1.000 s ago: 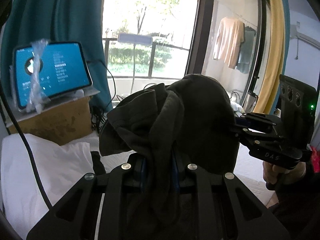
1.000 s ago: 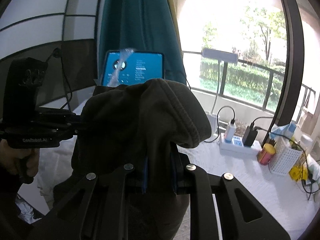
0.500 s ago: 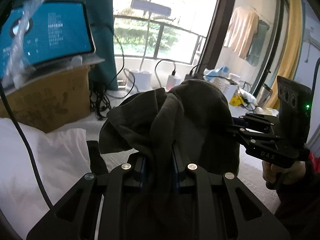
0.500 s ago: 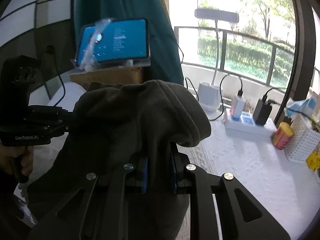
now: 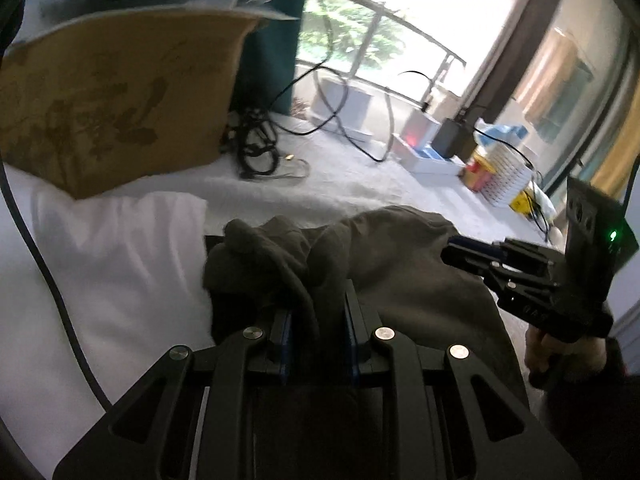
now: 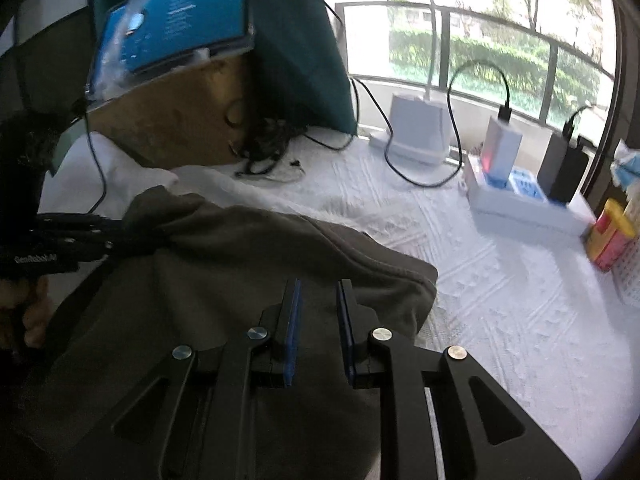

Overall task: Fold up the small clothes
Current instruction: 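Lower the shirt onto the bed and open both tools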

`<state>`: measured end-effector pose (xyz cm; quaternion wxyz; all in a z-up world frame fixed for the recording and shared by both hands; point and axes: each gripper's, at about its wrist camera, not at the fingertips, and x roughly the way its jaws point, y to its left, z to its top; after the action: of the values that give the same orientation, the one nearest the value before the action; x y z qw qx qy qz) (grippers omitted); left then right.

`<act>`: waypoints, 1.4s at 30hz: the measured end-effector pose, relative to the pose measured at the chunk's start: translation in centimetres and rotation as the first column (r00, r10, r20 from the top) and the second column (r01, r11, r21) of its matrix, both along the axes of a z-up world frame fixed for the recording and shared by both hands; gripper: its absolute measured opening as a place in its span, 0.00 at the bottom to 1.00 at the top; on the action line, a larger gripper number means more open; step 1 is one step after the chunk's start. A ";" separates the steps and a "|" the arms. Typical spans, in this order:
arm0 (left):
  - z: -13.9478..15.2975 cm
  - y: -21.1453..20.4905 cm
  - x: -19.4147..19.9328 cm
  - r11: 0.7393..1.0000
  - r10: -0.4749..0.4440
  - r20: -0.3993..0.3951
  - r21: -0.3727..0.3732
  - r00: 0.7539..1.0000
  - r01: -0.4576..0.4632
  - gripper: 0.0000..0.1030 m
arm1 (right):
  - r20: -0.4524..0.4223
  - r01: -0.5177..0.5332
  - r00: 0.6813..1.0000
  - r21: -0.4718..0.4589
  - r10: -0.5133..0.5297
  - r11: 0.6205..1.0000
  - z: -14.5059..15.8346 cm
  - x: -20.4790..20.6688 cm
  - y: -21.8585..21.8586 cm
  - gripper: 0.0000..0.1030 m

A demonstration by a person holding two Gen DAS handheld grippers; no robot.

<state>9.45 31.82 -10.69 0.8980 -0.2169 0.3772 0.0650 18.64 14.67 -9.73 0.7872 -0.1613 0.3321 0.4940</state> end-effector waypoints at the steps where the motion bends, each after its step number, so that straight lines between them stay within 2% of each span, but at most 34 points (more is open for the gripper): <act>1: 0.0 0.1 -0.1 1.000 0.006 -0.003 0.003 1.000 -0.006 0.22 | -0.008 0.008 1.000 -0.010 -0.008 1.000 -0.3 0.4 0.1 0.17; 5: -0.1 0.8 0.7 0.999 0.025 -0.027 0.036 0.999 -0.024 0.22 | -0.034 0.068 0.997 -0.036 -0.069 0.997 -1.3 2.0 0.1 0.17; 7: -0.4 1.1 1.2 0.999 0.024 -0.044 0.035 0.999 -0.023 0.22 | -0.061 0.074 0.995 -0.032 -0.076 0.997 -1.5 2.8 0.0 0.17; 11: -0.2 1.2 1.8 0.997 0.019 -0.058 0.069 0.998 -0.015 0.22 | -0.057 0.086 0.994 -0.036 -0.088 0.996 -1.4 2.9 -0.3 0.17; 19: 3.1 0.3 0.4 0.987 0.060 -0.014 0.148 0.998 -0.058 0.22 | -0.047 0.112 0.992 -0.063 -0.115 0.992 -0.9 2.6 -1.0 0.20; 21: 3.8 0.0 -0.3 0.988 0.061 -0.001 0.139 0.998 -0.061 0.22 | -0.048 0.117 0.992 -0.063 -0.120 0.991 -0.7 2.3 -1.4 0.24; 25: 4.4 -1.4 -1.6 0.991 0.033 0.004 0.128 0.999 -0.033 0.22 | -0.048 0.122 0.991 -0.043 -0.124 0.992 -0.1 1.4 -2.4 0.56; 26: 4.4 -1.9 -1.9 0.993 0.023 0.005 0.120 1.000 -0.023 0.22 | -0.048 0.122 0.991 -0.034 -0.124 0.992 0.1 1.3 -2.7 0.58; 33: 3.4 -5.6 -3.6 0.997 -0.067 0.007 0.029 0.998 0.066 0.22 | -0.037 0.122 0.992 -0.025 -0.122 0.992 0.5 -0.2 -4.6 0.58; 42: 1.3 -8.8 -5.0 0.994 -0.107 -0.064 -0.004 0.992 0.107 0.22 | -0.035 0.110 0.993 -0.040 -0.111 0.993 0.0 -2.7 -7.1 0.58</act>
<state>4.49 22.98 -9.34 0.8877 -0.1941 0.4168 0.0235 15.93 7.61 -9.70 0.8039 -0.1482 0.3644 0.4461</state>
